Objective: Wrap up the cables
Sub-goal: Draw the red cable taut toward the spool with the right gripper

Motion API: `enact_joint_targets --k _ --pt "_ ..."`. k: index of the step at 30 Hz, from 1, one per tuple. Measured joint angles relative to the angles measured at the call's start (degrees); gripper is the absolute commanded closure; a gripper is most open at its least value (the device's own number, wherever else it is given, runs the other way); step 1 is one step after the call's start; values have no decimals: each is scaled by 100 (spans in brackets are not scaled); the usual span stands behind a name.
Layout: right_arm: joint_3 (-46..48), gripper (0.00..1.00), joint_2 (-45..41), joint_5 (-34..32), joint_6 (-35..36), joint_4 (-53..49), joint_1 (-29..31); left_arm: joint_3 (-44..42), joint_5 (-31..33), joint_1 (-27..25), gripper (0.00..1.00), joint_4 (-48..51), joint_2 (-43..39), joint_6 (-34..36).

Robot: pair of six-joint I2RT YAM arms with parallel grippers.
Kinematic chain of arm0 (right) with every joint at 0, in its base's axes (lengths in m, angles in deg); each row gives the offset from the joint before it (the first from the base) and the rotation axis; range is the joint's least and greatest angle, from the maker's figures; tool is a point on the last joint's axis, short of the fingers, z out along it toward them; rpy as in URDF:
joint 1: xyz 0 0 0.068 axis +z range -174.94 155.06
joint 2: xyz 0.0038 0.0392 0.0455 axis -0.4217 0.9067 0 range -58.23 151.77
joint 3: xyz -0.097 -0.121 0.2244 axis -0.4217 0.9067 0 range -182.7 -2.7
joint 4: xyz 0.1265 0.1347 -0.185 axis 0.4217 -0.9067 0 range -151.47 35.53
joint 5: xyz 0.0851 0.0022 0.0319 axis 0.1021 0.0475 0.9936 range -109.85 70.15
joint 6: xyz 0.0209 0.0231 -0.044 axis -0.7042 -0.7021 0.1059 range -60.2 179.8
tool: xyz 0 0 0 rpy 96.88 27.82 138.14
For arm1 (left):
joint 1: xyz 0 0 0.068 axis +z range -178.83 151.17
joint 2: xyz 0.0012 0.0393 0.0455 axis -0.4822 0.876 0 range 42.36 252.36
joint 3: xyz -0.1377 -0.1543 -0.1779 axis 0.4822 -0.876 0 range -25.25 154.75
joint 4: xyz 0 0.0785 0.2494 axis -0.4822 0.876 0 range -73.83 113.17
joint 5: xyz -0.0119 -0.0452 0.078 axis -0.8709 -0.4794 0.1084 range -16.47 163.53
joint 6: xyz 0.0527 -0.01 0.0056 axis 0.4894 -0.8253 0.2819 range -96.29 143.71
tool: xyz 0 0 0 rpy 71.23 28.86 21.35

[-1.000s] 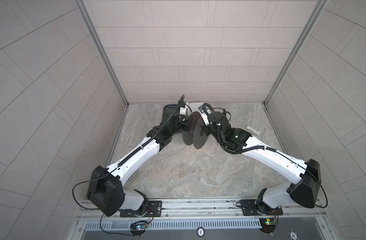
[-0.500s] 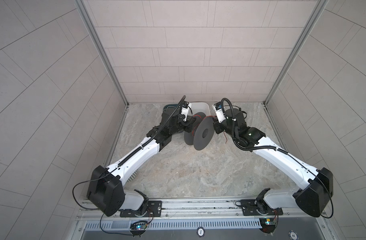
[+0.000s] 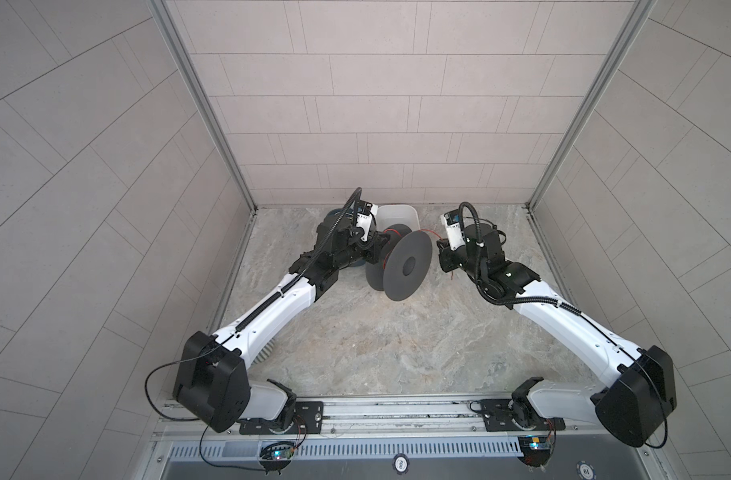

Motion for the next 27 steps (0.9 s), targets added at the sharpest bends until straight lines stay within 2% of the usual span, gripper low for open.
enact_joint_targets --k 6,13,21,27 --pt "227 90 -101 160 -98 22 -105 -39 -107 98 100 -142 -2 -199" --pt "494 98 -282 315 -125 42 -140 -74 -229 122 100 -269 -2 -348" --pt "680 97 -313 348 -151 125 -227 -94 -393 173 100 -365 -2 -492" --pt "824 100 -328 420 -225 201 -330 -142 -529 256 100 -516 0 -671"
